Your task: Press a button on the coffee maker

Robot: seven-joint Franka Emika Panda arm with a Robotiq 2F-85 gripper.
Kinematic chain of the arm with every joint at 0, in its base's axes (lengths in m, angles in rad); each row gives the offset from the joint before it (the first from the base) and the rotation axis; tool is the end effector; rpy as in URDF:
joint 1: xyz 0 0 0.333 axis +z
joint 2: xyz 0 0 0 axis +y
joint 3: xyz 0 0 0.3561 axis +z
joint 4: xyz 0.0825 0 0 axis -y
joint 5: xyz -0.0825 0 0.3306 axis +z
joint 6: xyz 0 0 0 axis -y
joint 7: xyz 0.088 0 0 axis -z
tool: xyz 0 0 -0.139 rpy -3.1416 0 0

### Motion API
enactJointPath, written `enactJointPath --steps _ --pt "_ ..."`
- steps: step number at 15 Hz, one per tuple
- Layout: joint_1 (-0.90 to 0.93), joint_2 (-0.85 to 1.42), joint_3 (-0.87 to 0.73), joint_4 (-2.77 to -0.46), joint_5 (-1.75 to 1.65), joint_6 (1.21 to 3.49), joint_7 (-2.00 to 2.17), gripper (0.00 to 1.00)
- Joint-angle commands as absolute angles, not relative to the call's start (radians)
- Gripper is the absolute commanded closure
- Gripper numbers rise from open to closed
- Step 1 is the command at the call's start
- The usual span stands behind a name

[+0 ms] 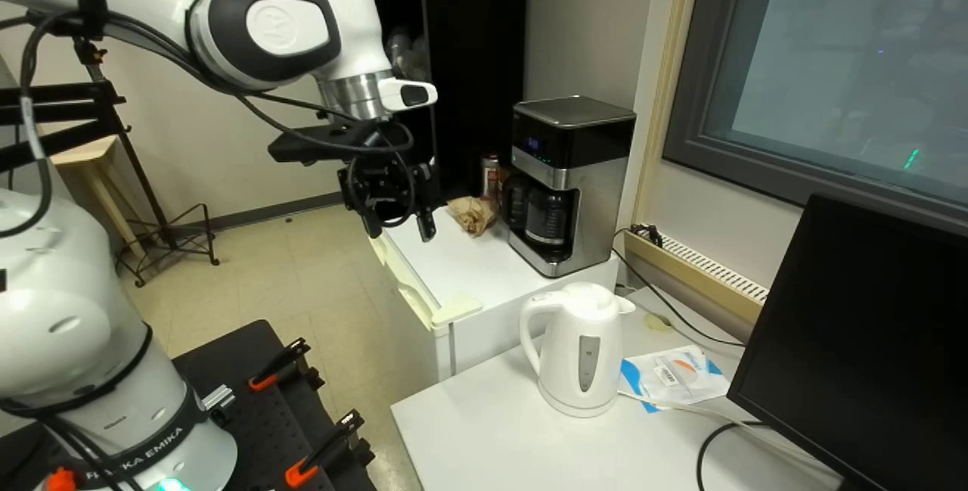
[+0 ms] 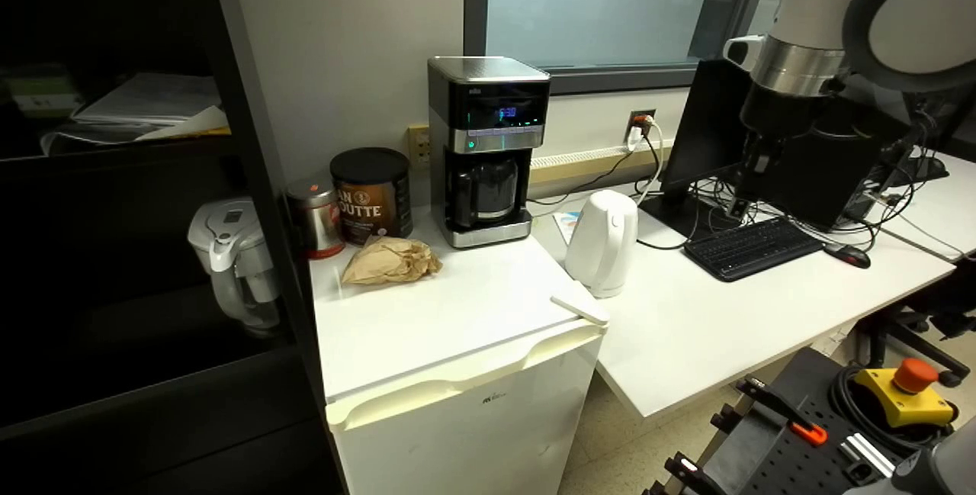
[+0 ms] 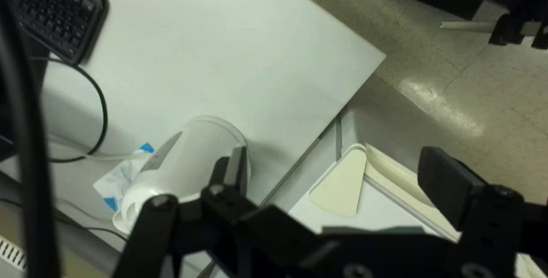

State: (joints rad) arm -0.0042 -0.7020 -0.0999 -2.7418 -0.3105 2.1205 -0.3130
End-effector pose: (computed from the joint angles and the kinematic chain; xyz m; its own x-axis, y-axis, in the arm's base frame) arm 0.2628 -0.0512 0.4516 0.9280 0.3726 -0.0019 0.3638 -0.9050 0.2204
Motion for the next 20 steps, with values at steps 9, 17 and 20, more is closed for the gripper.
enactJointPath --steps 9,17,20 --pt "-0.017 -0.398 -0.032 -2.710 -0.439 2.659 -0.355 0.35" --pt "-0.188 -0.237 0.095 -2.604 -0.797 2.886 -0.172 0.98" --pt "-0.251 -0.185 0.141 -2.540 -0.959 2.933 -0.043 1.00"
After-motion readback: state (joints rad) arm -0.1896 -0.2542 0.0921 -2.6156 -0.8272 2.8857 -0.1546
